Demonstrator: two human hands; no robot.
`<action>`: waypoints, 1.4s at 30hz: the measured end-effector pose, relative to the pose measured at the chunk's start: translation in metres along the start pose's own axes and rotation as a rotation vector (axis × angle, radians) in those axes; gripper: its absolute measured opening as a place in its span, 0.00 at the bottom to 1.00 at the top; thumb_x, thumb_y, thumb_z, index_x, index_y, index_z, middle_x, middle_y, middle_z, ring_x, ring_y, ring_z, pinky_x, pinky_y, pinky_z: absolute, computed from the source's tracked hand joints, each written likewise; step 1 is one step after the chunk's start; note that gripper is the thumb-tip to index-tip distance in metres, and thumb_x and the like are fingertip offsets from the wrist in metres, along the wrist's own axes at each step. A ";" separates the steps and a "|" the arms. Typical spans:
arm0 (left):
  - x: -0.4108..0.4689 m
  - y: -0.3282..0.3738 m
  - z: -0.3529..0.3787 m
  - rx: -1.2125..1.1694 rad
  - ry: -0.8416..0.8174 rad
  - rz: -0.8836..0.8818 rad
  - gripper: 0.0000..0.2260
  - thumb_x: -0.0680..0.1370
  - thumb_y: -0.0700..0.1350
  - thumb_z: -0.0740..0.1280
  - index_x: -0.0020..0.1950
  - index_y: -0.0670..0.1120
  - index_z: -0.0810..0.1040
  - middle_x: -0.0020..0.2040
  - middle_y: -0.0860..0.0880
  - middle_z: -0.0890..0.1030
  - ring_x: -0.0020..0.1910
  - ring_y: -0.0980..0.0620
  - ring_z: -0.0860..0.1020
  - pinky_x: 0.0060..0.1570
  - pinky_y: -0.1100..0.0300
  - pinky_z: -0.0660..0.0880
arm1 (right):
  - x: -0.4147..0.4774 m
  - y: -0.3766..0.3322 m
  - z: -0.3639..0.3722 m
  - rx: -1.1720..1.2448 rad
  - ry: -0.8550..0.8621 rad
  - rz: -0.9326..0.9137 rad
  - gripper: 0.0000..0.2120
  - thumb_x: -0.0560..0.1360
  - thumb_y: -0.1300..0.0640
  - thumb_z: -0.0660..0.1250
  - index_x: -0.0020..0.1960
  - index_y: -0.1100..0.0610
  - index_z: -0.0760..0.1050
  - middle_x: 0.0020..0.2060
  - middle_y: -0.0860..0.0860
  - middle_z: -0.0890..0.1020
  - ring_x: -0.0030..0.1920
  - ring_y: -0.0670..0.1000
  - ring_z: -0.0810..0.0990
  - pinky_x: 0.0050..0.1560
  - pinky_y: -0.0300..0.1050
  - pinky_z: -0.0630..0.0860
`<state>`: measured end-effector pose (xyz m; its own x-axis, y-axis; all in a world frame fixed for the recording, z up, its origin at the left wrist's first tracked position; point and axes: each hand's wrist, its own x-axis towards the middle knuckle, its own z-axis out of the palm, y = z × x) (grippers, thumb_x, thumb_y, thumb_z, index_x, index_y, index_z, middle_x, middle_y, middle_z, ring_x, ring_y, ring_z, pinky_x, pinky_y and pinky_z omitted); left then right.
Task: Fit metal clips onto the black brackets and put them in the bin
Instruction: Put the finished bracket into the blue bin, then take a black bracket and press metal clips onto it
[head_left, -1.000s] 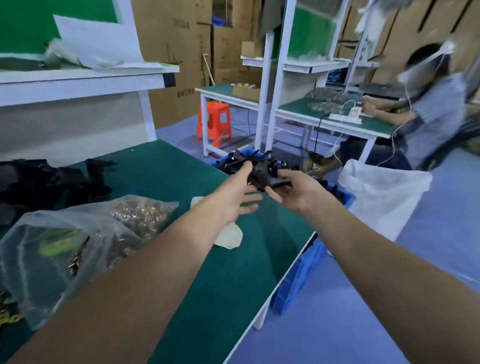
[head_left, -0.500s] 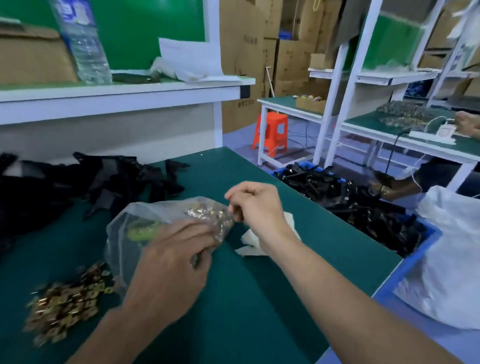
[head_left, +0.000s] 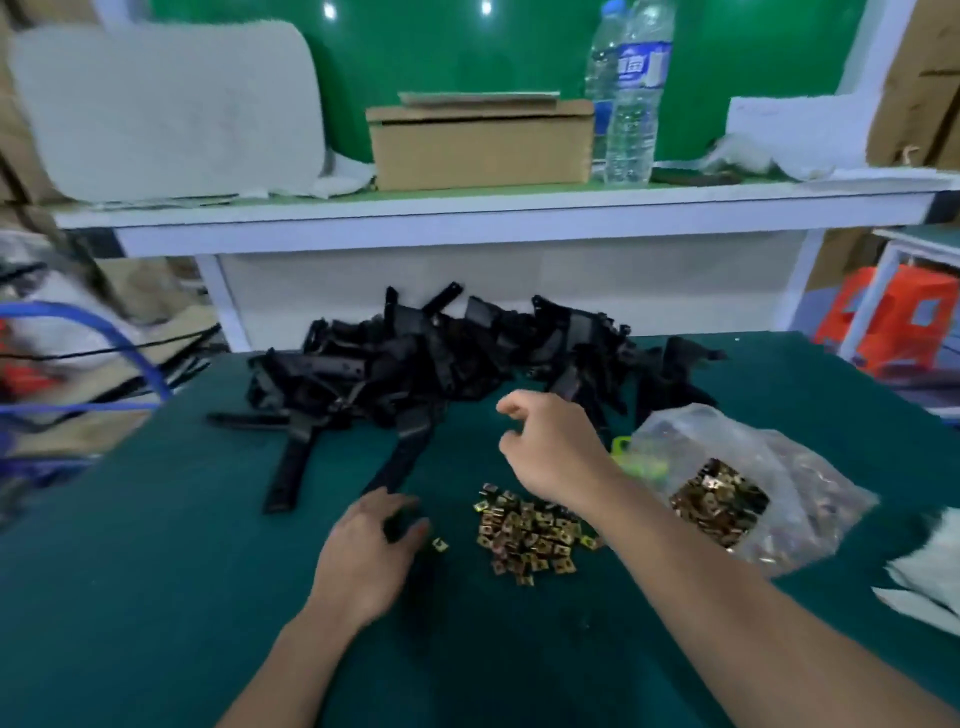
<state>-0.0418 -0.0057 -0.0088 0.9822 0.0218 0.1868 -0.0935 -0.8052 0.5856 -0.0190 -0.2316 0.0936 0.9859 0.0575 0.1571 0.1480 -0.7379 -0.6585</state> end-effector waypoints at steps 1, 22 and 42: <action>0.000 -0.001 0.000 -0.026 -0.020 0.026 0.16 0.76 0.55 0.74 0.63 0.55 0.83 0.67 0.55 0.79 0.75 0.56 0.68 0.69 0.63 0.63 | 0.008 -0.002 0.011 0.000 -0.049 0.033 0.22 0.82 0.58 0.64 0.75 0.51 0.69 0.47 0.52 0.86 0.30 0.41 0.80 0.30 0.38 0.76; -0.009 0.018 0.004 -0.069 0.000 0.199 0.05 0.75 0.42 0.67 0.44 0.52 0.80 0.33 0.53 0.81 0.34 0.48 0.76 0.40 0.51 0.76 | 0.116 -0.044 0.157 -0.397 -0.125 0.436 0.22 0.68 0.46 0.77 0.52 0.58 0.73 0.38 0.51 0.77 0.34 0.53 0.74 0.29 0.44 0.68; 0.001 0.020 -0.001 -0.585 0.037 -0.117 0.16 0.72 0.35 0.76 0.46 0.58 0.85 0.42 0.60 0.86 0.43 0.62 0.85 0.47 0.68 0.80 | -0.028 0.038 0.080 -0.283 0.177 0.028 0.11 0.73 0.47 0.70 0.39 0.46 0.68 0.27 0.44 0.75 0.29 0.49 0.72 0.30 0.45 0.63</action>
<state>-0.0431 -0.0211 0.0036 0.9860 0.1195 0.1164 -0.0702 -0.3363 0.9391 -0.0350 -0.2077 0.0049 0.9567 -0.0648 0.2838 0.0692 -0.8964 -0.4379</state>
